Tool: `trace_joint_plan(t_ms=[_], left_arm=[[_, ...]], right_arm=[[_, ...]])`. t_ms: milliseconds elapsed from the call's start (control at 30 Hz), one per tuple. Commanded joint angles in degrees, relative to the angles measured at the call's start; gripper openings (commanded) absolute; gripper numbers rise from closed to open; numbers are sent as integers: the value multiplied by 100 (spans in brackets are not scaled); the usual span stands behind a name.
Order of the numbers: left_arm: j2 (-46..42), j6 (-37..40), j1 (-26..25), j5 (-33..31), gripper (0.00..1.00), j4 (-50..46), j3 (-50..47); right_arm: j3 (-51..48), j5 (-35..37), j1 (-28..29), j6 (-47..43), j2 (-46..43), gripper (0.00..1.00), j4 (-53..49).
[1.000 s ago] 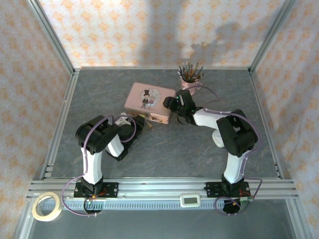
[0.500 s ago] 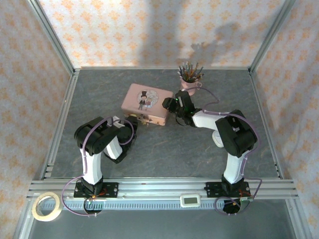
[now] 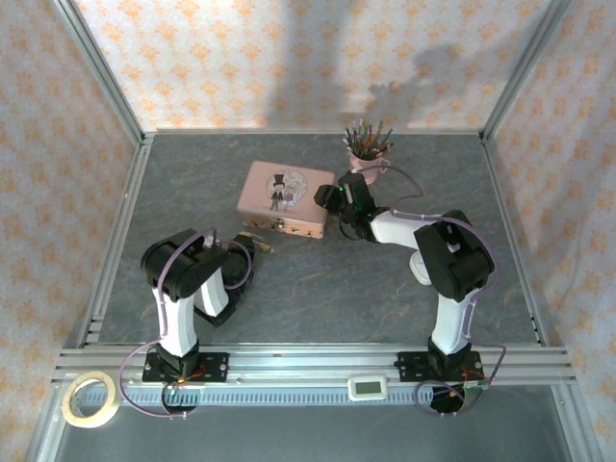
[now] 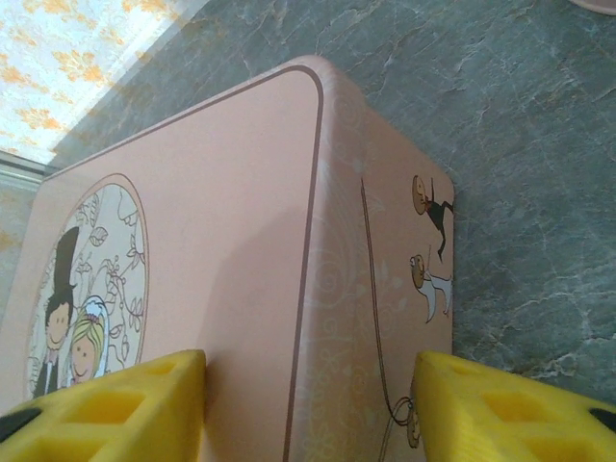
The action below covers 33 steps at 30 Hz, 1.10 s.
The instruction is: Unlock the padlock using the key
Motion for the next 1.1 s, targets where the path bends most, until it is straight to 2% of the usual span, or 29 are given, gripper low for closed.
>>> trace_joint_plan(t_ms=[0,67,133,200,233,267,467,633,733,833,1067], left_arm=[[-627,279,58,456,0,523,-112],[-974,403,51,782,0,91,-123],[-1359,520,47,1110,0,-444,-114],[-1829,681,47,1419,0,-1218,-80],[-2061,764,49,1539,0,-1591,-58],[-2340,886,45,1654,0,-2049,-27],[-3973,1952,-269,2021,0,-5257,501],[-4557,2192,-547,2327,0,-6621,682],[-4510,2323,-953,2273,0,-7033,847],[-4203,2341,-1290,2293,0,-7018,960],[-3121,2437,-1501,2336,0,-6640,1323]], right_arm=[[128,-12,-62,-393,-24,62,-505],[199,-131,-62,-630,-174,67,-565],[266,-246,-62,-905,-349,77,-679],[278,-271,-62,-1163,-588,87,-850],[256,-258,-62,-1265,-699,89,-925],[207,-227,-62,-1362,-831,100,-1016],[-371,428,-82,-1764,-1692,100,-1503],[-1107,1273,-156,-1841,-2419,100,-1602],[-1443,1760,-173,-1857,-2786,100,-1624],[-1721,2158,-199,-1871,-3104,100,-1586],[-1976,2500,-276,-2024,-3418,100,-1525]])
